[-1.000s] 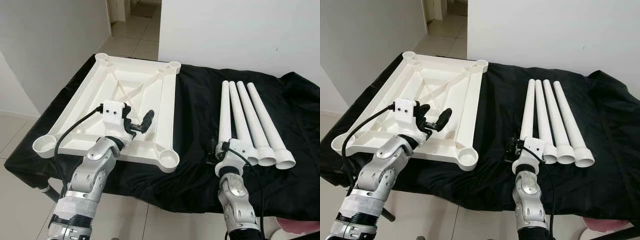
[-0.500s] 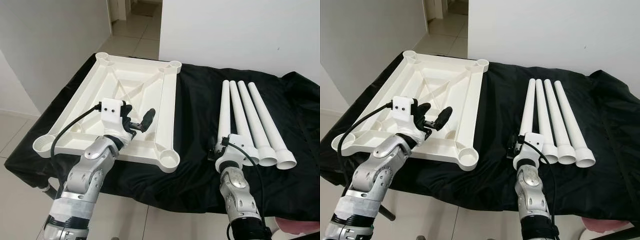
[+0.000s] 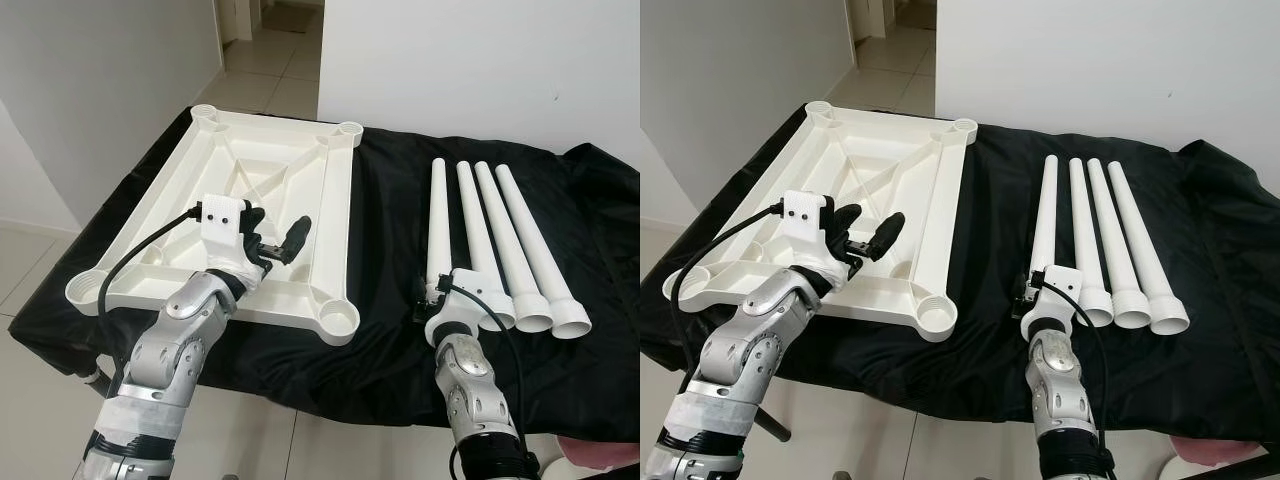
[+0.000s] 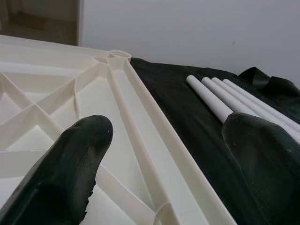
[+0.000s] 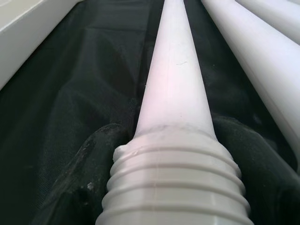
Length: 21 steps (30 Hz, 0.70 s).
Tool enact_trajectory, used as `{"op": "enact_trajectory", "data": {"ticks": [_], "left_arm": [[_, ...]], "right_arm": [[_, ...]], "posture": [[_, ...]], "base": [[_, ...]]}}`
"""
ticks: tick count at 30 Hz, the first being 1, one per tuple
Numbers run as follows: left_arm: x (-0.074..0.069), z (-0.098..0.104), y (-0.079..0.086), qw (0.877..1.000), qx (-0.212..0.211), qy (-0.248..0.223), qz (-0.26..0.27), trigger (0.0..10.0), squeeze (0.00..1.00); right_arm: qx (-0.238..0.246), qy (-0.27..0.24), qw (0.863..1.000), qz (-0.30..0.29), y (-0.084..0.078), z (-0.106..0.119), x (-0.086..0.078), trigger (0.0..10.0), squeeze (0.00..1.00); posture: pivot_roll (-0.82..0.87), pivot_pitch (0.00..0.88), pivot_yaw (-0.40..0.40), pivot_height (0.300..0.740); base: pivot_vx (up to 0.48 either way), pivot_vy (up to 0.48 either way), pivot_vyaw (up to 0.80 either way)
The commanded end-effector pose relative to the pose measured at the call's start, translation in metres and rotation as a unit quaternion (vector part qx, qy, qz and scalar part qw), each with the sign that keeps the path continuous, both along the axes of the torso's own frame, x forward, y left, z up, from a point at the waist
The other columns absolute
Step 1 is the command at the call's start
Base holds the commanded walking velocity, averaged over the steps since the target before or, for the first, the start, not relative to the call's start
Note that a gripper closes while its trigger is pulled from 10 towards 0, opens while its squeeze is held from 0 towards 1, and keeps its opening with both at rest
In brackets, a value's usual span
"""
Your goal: Building children table
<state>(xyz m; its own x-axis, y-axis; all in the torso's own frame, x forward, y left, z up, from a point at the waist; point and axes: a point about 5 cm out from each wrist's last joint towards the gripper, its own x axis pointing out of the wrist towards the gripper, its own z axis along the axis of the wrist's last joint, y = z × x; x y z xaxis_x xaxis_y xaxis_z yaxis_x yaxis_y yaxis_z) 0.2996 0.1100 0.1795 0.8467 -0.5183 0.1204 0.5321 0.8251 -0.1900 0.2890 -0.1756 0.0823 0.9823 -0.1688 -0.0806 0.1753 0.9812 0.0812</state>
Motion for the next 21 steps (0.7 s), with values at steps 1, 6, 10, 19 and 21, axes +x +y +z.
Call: {"op": "enact_trajectory", "data": {"ticks": [1,6,10,19,21], "left_arm": [[-0.003,0.0,-0.009,0.996,-0.007,0.0,-0.083,10.0,0.0],[-0.001,-0.003,-0.008,0.993,0.023,0.0,-0.115,10.0,0.0],[0.012,0.0,-0.003,0.993,-0.011,0.022,-0.116,10.0,1.0],[0.025,0.028,-0.018,0.968,-0.112,0.076,-0.211,10.0,0.0],[0.024,0.036,-0.024,0.955,-0.131,0.08,-0.255,10.0,0.0]], "right_arm": [[-0.017,-0.034,0.999,-0.003,-0.004,0.008,-0.001,10.0,0.0],[-0.029,-0.11,0.993,0.007,-0.006,0.033,-0.003,10.0,0.0],[-0.023,-0.181,0.983,0.034,-0.003,0.054,-0.002,10.0,0.0],[-0.032,-0.246,0.958,0.145,0.025,0.072,-0.004,10.0,0.0],[-0.035,-0.249,0.952,0.176,0.033,0.074,-0.004,10.0,0.0]], "posture": [[-0.02,0.0,-0.015,0.74],[-0.02,0.0,-0.013,0.74],[-0.03,0.0,-0.006,0.74],[-0.02,0.0,-0.005,0.74],[-0.02,0.0,-0.002,0.74]], "base": [[0.0,0.0,0.0],[0.0,0.0,0.0],[0.0,0.0,0.0],[0.0,0.0,0.0],[0.0,0.0,0.0]]}}
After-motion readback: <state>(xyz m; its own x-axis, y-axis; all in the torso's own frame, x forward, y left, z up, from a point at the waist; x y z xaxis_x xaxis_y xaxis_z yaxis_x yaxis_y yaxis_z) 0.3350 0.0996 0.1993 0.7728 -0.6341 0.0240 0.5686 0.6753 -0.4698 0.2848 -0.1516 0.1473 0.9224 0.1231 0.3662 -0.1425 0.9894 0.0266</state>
